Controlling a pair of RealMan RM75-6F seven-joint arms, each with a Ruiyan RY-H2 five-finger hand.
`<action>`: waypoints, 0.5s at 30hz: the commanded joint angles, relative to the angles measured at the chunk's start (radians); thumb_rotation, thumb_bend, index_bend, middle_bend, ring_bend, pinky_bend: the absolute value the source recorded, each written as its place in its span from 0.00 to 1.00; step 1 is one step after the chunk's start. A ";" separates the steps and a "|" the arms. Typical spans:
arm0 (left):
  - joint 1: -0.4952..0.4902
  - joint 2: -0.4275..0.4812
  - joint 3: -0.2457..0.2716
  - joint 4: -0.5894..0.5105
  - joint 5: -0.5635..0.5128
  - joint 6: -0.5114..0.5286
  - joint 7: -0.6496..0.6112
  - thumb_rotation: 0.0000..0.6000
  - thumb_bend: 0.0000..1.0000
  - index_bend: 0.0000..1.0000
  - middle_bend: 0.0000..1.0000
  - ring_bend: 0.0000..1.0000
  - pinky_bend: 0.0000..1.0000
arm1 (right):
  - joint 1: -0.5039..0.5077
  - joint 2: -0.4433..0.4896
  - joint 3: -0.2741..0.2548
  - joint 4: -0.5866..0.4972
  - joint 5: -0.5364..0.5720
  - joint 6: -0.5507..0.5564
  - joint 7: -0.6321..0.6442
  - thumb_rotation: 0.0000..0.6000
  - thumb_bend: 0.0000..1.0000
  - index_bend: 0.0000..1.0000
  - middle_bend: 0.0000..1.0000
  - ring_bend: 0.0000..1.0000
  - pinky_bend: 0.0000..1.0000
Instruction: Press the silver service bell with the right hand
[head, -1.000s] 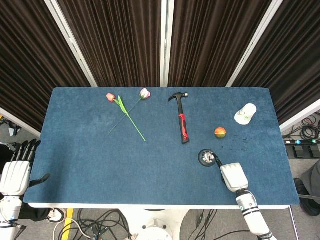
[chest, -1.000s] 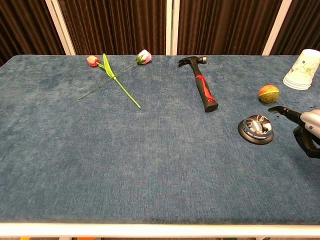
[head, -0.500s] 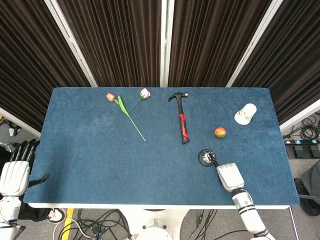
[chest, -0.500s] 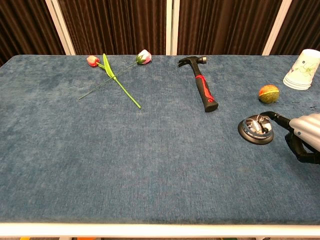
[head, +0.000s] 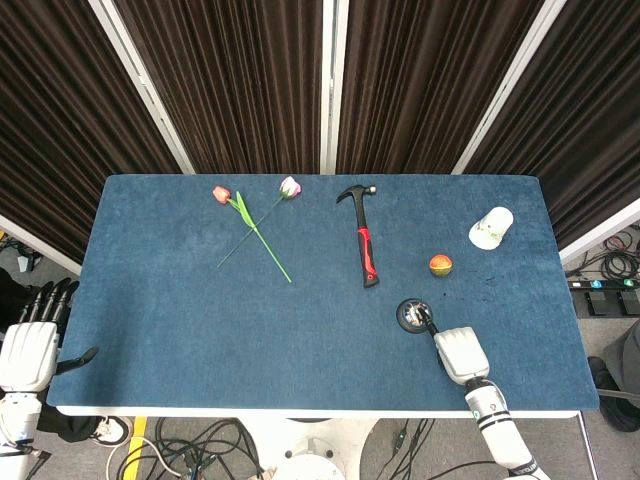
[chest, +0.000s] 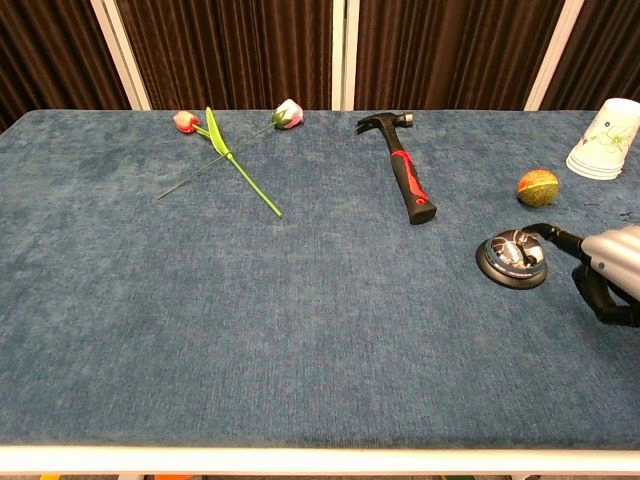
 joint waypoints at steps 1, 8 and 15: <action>0.001 0.000 0.000 0.002 -0.001 0.000 -0.002 1.00 0.11 0.09 0.05 0.00 0.15 | 0.001 -0.007 -0.001 0.001 0.007 0.002 -0.009 1.00 1.00 0.01 0.88 0.79 0.71; 0.000 -0.001 0.000 0.004 0.003 0.001 -0.004 1.00 0.11 0.09 0.05 0.00 0.15 | -0.004 0.006 0.002 -0.018 -0.035 0.051 0.022 1.00 1.00 0.01 0.88 0.79 0.71; 0.002 0.000 0.000 0.002 0.001 0.002 -0.003 1.00 0.11 0.09 0.05 0.00 0.14 | 0.005 -0.005 -0.007 0.002 0.010 0.006 -0.006 1.00 1.00 0.01 0.88 0.79 0.71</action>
